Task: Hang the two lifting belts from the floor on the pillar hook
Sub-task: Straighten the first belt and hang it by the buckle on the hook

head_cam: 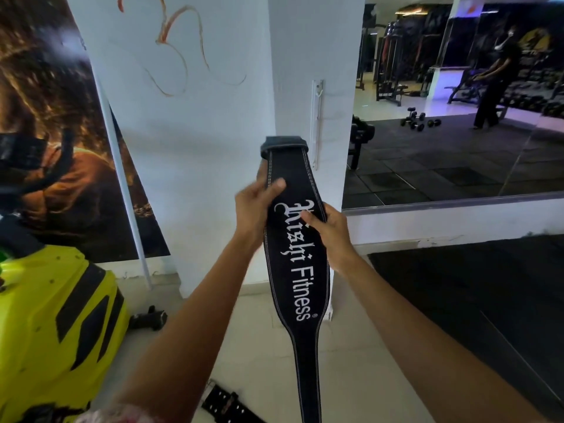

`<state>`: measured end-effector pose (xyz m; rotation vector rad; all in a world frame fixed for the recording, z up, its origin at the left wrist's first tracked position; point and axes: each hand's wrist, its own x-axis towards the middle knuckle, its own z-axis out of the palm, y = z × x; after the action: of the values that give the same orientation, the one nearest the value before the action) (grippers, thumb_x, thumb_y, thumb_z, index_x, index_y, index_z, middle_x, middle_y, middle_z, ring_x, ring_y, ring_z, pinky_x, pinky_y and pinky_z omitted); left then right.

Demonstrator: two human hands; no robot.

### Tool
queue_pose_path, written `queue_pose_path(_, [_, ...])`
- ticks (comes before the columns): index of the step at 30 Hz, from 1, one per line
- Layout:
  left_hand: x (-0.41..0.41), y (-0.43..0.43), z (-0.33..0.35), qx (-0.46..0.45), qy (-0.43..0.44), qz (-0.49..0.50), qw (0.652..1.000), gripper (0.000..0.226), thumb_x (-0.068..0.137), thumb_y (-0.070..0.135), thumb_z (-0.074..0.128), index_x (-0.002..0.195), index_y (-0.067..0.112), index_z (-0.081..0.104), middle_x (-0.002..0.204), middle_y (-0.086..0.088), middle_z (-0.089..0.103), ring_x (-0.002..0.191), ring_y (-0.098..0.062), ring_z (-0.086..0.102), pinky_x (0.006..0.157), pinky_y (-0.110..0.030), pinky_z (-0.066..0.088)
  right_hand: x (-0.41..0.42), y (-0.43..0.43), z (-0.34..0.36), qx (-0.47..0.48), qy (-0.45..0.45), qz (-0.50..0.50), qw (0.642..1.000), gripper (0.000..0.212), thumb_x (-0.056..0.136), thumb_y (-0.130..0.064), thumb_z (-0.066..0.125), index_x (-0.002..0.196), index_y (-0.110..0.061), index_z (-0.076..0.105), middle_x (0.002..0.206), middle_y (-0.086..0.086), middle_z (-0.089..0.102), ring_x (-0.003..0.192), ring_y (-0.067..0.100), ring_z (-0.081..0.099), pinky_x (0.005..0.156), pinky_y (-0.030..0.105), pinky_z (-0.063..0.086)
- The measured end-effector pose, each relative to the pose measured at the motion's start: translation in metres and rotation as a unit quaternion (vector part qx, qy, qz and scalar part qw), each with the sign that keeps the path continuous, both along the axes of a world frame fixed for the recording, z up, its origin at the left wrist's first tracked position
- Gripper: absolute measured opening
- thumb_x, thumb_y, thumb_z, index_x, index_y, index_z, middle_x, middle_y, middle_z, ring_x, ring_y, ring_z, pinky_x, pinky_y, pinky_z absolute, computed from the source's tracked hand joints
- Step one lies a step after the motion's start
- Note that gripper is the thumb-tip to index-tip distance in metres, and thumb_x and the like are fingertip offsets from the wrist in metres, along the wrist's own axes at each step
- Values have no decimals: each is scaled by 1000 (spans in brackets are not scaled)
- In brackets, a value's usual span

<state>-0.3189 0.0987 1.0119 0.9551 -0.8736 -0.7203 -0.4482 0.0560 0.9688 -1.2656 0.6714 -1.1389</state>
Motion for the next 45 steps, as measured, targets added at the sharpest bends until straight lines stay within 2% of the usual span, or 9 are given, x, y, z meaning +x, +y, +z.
queue_pose_path(5, [2, 31, -88, 179, -58, -66, 980, 12, 78, 8, 72, 90, 11, 72, 81, -3, 77, 78, -26, 71, 67, -26, 57, -3, -5, -8, 29, -2, -22, 999, 13, 81, -8, 66, 92, -15, 65, 85, 0, 70, 73, 13, 68, 68, 26, 56])
queue_pose_path(11, [9, 9, -38, 102, 5, -54, 993, 7, 82, 8, 67, 87, 4, 70, 75, -6, 74, 65, -18, 69, 65, -29, 57, 3, -4, -9, 30, -2, -4, 1000, 25, 82, -7, 65, 107, -5, 62, 90, 5, 69, 77, 18, 68, 70, 28, 57])
queue_pose_path(16, [4, 41, -99, 227, -79, -100, 966, 19, 77, 8, 73, 95, 3, 71, 92, -12, 75, 86, -31, 71, 78, -34, 59, -2, -7, -11, 31, -3, -13, 999, 20, 82, -8, 66, 101, -9, 64, 89, 3, 69, 80, 18, 67, 76, 30, 57])
queue_pose_path(23, [17, 1, -6, 125, -86, -44, 987, 8, 75, 10, 76, 82, 9, 72, 74, -1, 74, 65, -14, 70, 61, -24, 55, 1, -13, 8, -36, 56, 15, 998, 31, 83, -9, 65, 113, -3, 61, 95, 7, 69, 82, 17, 68, 76, 27, 57])
queue_pose_path(30, [-11, 3, -4, 82, 62, -60, 993, 16, 79, -1, 68, 94, -2, 68, 81, -13, 71, 62, -22, 69, 58, -29, 57, -19, -12, 2, -52, 85, -2, 995, 26, 79, -10, 69, 105, -8, 64, 93, 2, 70, 80, 11, 69, 74, 23, 57])
queue_pose_path(35, [-6, 3, 6, 52, 57, -65, 995, 12, 80, -1, 67, 92, 1, 69, 74, -6, 74, 63, -20, 70, 60, -29, 57, -36, 11, -37, -3, 131, 22, 991, 16, 78, -4, 68, 90, -14, 66, 97, 5, 69, 70, 0, 68, 64, 12, 54])
queue_pose_path(38, [-4, 8, -1, 60, 51, -69, 994, 10, 82, -1, 65, 91, 1, 68, 69, -3, 74, 60, -18, 70, 57, -27, 57, -28, 0, -7, -22, 104, -10, 994, 13, 80, -6, 66, 93, -2, 67, 91, 9, 69, 68, 7, 65, 68, 15, 55])
queue_pose_path(41, [-5, 11, -6, 56, 51, -68, 995, 11, 82, -1, 65, 92, 1, 68, 69, -3, 74, 60, -18, 70, 56, -26, 56, -20, -14, 40, -79, 85, -22, 993, 2, 80, -9, 67, 82, -8, 68, 79, 3, 68, 65, 4, 65, 72, 18, 53])
queue_pose_path(45, [-2, 9, 4, 26, 50, -69, 996, 9, 81, -2, 65, 88, 1, 68, 71, -5, 74, 61, -19, 70, 58, -28, 57, -29, 2, 3, -48, 93, 26, 994, 19, 80, -2, 66, 98, -5, 66, 91, 3, 70, 73, 4, 70, 74, 19, 57])
